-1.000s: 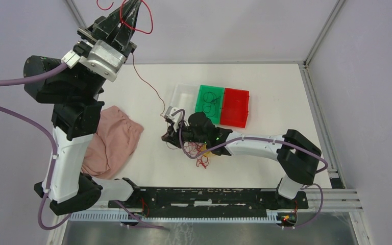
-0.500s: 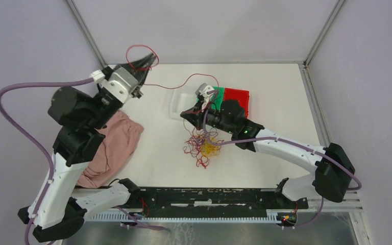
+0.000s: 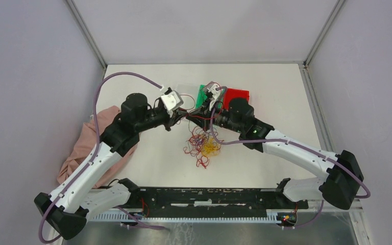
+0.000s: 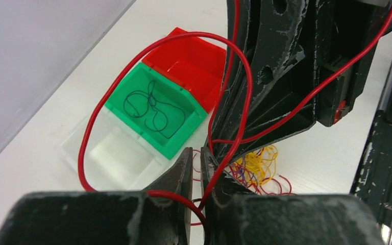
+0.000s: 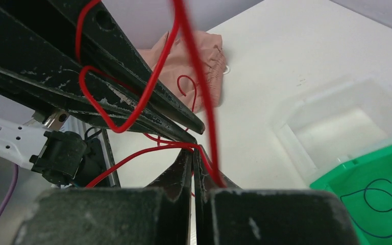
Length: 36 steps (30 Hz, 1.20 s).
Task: Untangle the cables
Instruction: Untie the cable.
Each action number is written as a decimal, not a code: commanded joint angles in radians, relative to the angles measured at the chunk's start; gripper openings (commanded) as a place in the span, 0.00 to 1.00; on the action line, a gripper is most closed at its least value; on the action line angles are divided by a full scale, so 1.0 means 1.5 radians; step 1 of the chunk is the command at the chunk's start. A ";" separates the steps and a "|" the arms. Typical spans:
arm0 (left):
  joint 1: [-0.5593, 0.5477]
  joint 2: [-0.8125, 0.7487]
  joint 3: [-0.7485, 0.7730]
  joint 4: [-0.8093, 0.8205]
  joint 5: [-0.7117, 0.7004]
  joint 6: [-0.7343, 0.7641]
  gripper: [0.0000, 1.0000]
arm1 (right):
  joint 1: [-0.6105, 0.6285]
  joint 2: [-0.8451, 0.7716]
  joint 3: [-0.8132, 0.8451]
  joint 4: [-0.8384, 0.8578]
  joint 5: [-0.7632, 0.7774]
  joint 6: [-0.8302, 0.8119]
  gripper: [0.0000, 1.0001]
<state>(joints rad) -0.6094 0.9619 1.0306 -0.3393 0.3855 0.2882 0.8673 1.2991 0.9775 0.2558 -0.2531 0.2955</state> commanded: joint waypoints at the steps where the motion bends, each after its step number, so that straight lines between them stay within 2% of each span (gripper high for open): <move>1: 0.006 0.002 -0.012 0.064 0.130 -0.070 0.19 | -0.005 -0.054 0.019 0.047 0.002 0.006 0.00; 7: 0.011 0.020 -0.003 0.014 0.243 -0.041 0.32 | -0.009 -0.069 0.031 0.024 -0.006 -0.008 0.01; 9: 0.016 0.015 0.001 0.006 0.246 -0.039 0.33 | -0.014 -0.077 0.032 0.009 -0.006 -0.015 0.00; 15: 0.031 0.002 0.004 0.000 0.257 -0.038 0.31 | -0.029 -0.089 0.050 -0.006 -0.015 -0.005 0.01; 20: 0.053 -0.005 0.004 -0.006 0.273 -0.030 0.25 | -0.037 -0.093 0.081 -0.062 -0.018 -0.015 0.01; 28: 0.084 -0.004 0.051 -0.058 0.306 0.029 0.22 | -0.059 -0.099 0.104 -0.102 -0.049 -0.005 0.01; 31: 0.083 -0.001 0.041 -0.019 0.324 -0.002 0.22 | -0.059 -0.087 0.116 -0.088 -0.078 0.023 0.00; 36: 0.083 0.017 -0.004 0.122 0.316 -0.102 0.24 | -0.059 -0.059 0.122 -0.028 -0.127 0.098 0.01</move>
<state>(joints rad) -0.4885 0.9703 1.0523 -0.3515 0.8257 0.2573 0.7788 1.1839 1.1069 0.0940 -0.3695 0.3412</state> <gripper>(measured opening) 0.222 0.013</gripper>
